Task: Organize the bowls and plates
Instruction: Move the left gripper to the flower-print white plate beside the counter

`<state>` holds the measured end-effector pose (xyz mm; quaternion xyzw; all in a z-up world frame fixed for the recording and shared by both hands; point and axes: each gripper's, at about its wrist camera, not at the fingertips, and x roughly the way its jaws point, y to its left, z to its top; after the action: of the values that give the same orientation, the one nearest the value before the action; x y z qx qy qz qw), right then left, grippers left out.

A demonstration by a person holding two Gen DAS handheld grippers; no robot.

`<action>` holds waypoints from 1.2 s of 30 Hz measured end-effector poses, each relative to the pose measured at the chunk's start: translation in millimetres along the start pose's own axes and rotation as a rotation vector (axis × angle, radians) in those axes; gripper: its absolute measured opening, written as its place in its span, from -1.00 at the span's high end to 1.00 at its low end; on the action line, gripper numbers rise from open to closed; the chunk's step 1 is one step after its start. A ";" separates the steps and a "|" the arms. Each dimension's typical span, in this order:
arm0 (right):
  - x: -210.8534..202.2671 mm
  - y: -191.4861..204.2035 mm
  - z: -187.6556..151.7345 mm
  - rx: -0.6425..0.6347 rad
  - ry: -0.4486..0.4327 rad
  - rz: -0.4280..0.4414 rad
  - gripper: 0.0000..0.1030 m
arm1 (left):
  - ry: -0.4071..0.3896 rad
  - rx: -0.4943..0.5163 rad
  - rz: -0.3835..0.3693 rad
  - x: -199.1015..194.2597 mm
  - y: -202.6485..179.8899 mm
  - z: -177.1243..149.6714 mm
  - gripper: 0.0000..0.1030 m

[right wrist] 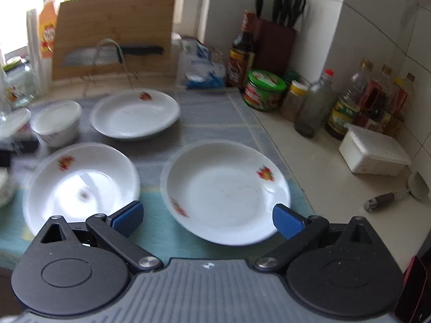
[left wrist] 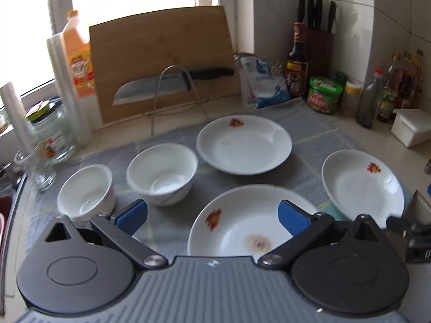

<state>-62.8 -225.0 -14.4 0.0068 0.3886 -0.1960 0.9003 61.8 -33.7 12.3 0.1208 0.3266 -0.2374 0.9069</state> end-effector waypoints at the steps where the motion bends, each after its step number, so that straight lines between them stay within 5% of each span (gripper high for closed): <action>1: 5.9 -5.8 -3.8 -0.001 0.010 0.007 -1.00 | -0.005 0.002 -0.010 3.4 -2.2 2.7 -0.99; 12: 67.5 -48.4 -34.4 -0.063 0.097 0.132 -1.00 | 0.037 -0.006 -0.152 48.6 -36.9 49.9 -0.99; 36: 101.3 -67.7 -31.3 -0.153 0.078 0.278 -1.00 | 0.169 0.420 -0.463 151.3 -175.8 86.2 -0.98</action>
<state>-46.0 -317.5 -98.0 -0.0004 0.4325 -0.0391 0.9008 120.3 -269.9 -31.9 0.2472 0.3636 -0.4885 0.7537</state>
